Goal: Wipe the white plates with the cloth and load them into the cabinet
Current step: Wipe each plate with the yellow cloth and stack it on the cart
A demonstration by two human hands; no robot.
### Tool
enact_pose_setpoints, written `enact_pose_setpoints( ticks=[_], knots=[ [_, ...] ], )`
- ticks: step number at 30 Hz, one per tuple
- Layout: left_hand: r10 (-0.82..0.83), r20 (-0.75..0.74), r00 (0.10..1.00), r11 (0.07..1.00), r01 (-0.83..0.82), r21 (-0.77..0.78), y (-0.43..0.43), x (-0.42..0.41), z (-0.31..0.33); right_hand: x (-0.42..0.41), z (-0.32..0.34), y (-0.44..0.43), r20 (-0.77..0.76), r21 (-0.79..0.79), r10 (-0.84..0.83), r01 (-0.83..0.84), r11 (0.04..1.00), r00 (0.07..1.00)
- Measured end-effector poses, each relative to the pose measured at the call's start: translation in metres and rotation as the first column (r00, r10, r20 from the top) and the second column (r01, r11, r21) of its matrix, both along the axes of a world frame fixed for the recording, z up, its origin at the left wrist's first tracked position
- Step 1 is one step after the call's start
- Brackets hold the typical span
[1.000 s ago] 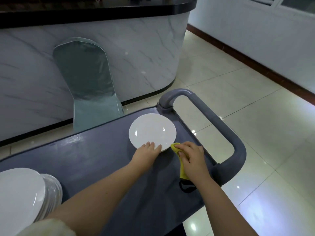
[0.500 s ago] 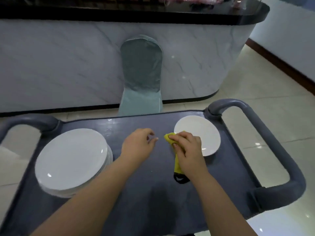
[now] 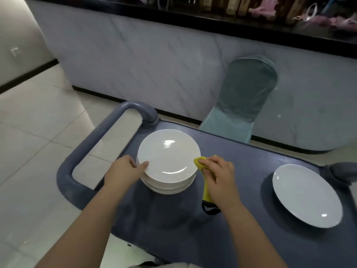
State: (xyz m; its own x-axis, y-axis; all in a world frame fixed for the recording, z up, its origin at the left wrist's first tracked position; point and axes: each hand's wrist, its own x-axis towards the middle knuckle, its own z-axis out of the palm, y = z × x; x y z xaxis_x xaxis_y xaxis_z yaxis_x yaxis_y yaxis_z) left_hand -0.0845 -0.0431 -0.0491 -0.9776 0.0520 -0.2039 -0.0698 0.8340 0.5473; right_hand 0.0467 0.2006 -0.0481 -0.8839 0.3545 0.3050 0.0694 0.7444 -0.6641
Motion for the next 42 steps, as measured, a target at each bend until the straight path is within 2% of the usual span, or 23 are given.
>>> enact_pose_setpoints(
  ticks=[4, 9, 14, 18, 20, 22, 24, 26, 30, 34, 36, 39, 42],
  knots=[
    [-0.049, 0.024, 0.999, 0.994, 0.051, -0.094, 0.013, 0.004, -0.004, -0.004, -0.005, -0.002, 0.021, 0.012, 0.021, -0.021, 1.0, 1.0],
    [-0.012, 0.083, 0.996, 0.997, 0.018, -0.073, 0.013, -0.007, -0.004, -0.007, -0.008, -0.002, 0.041, -0.007, 0.034, -0.033, 0.999, 0.999],
    [-0.026, 0.172, 0.985, 0.988, 0.051, -0.145, 0.015, -0.02, 0.001, -0.007, -0.009, -0.001, 0.021, -0.007, 0.034, -0.033, 0.999, 0.999],
    [-0.006, 0.25, 0.968, 0.989, 0.043, -0.143, 0.014, -0.029, 0.008, -0.006, -0.008, 0.005, 0.012, 0.0, 0.006, -0.006, 1.0, 1.0],
    [0.02, 0.245, 0.969, 0.999, -0.007, -0.053, 0.012, -0.031, 0.006, -0.006, -0.007, 0.005, 0.004, 0.006, 0.003, -0.003, 1.0, 1.0],
    [0.074, 0.259, 0.963, 0.986, -0.11, 0.127, 0.008, -0.031, 0.0, -0.007, -0.007, 0.005, -0.003, 0.017, 0.007, -0.007, 1.0, 1.0],
    [0.096, 0.303, 0.948, 0.931, -0.194, 0.309, 0.002, -0.028, -0.005, -0.008, -0.007, 0.004, 0.001, 0.019, 0.009, -0.009, 1.0, 1.0],
    [0.073, 0.344, 0.936, 0.878, -0.224, 0.423, -0.003, -0.027, -0.009, -0.008, -0.007, 0.005, 0.006, 0.017, 0.007, -0.008, 1.0, 1.0],
    [0.053, 0.37, 0.928, 0.805, -0.258, 0.534, -0.011, -0.03, -0.009, -0.01, -0.005, 0.007, 0.03, 0.006, 0.01, -0.01, 1.0, 0.999],
    [0.182, 0.327, 0.927, 0.68, -0.359, 0.639, -0.023, -0.032, -0.01, -0.011, -0.002, 0.008, 0.044, 0.0, -0.002, 0.002, 1.0, 0.999],
    [0.204, 0.37, 0.907, 0.631, -0.41, 0.658, -0.024, -0.028, -0.01, -0.01, -0.002, 0.007, 0.047, 0.0, 0.002, -0.002, 1.0, 0.999],
    [0.107, 0.515, 0.85, 0.545, -0.484, 0.685, -0.022, -0.013, -0.012, -0.01, -0.002, 0.003, 0.067, -0.022, 0.014, -0.012, 1.0, 0.998],
    [0.072, 0.503, 0.861, 0.477, -0.472, 0.741, -0.02, -0.004, -0.008, -0.011, -0.002, 0.0, 0.072, -0.014, 0.026, -0.025, 1.0, 0.997]
  ],
)
